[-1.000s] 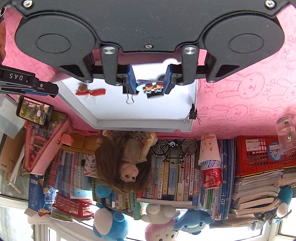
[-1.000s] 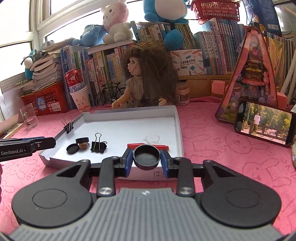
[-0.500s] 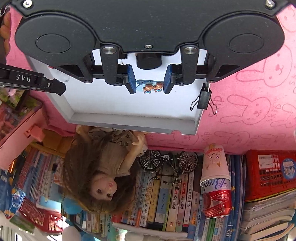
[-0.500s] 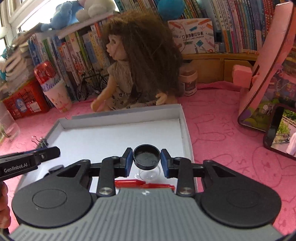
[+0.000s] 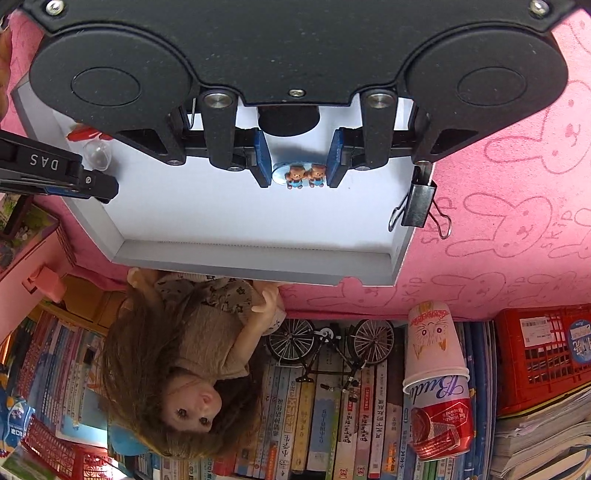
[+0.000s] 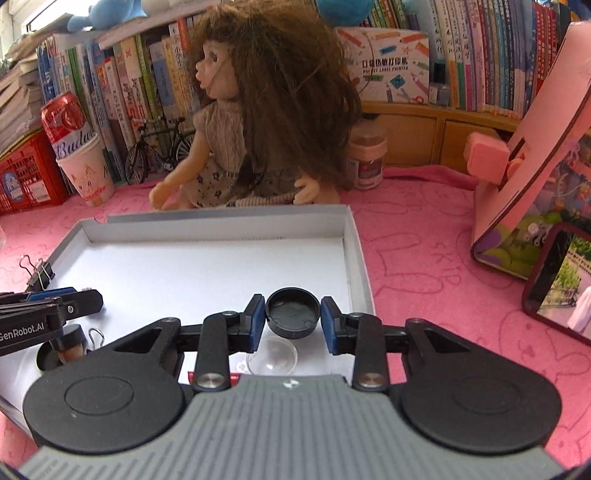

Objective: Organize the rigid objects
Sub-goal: 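Open the left tool to drop the plate while the right tool drops the lid, then move both tools back toward the remaining black lid and blue hair clip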

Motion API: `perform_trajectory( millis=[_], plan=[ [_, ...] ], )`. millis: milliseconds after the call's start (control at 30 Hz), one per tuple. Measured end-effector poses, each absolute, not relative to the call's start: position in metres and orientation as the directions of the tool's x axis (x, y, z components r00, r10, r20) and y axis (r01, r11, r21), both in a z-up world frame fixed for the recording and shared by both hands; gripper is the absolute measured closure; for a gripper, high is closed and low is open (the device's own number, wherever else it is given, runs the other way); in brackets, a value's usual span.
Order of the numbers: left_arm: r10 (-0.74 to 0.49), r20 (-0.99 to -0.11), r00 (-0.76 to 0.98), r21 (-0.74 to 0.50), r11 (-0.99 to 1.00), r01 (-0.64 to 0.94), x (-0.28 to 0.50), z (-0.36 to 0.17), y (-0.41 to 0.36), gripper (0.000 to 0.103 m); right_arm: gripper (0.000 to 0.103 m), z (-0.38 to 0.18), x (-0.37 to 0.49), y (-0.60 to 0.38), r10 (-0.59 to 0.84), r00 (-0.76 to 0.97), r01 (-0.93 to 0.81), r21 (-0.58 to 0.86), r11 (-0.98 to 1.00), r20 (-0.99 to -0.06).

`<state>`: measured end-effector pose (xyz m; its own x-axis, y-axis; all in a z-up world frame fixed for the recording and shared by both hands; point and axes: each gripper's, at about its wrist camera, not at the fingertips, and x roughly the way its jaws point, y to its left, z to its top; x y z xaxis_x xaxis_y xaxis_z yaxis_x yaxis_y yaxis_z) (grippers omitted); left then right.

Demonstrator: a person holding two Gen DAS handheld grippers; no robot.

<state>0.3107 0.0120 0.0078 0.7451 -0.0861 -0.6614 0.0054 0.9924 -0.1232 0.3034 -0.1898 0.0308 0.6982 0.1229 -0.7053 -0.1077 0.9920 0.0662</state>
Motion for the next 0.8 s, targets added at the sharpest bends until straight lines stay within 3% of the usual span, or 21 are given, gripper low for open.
perform_trajectory(
  millis=[133, 267, 367, 567, 800],
  plan=[
    [-0.080, -0.656, 0.751, -0.100, 0.995, 0.018, 0.309, 0.007, 0.009, 0.073, 0.065, 0.025, 0.303, -0.190, 0.131, 0.688, -0.105, 0.081, 0.991, -0.714],
    [-0.081, -0.654, 0.753, -0.105, 0.994, 0.016, 0.308, 0.008, 0.008, 0.072, 0.057, 0.028, 0.299, -0.190, 0.156, 0.694, -0.111, 0.109, 0.988, -0.703],
    [-0.093, -0.638, 0.764, -0.120, 0.993, 0.021, 0.303, 0.012, 0.010, 0.061, 0.033, 0.035, 0.292, -0.193, 0.186, 0.716, -0.119, 0.146, 0.982, -0.673],
    [-0.113, -0.596, 0.795, -0.120, 0.992, 0.051, 0.280, 0.024, 0.011, 0.049, 0.019, 0.050, 0.271, -0.190, 0.227, 0.733, -0.175, 0.144, 0.974, -0.641],
    [-0.153, -0.561, 0.813, -0.129, 0.987, 0.097, 0.244, 0.038, 0.014, 0.036, 0.014, 0.065, 0.233, -0.194, 0.261, 0.764, -0.234, 0.123, 0.964, -0.590]
  ],
)
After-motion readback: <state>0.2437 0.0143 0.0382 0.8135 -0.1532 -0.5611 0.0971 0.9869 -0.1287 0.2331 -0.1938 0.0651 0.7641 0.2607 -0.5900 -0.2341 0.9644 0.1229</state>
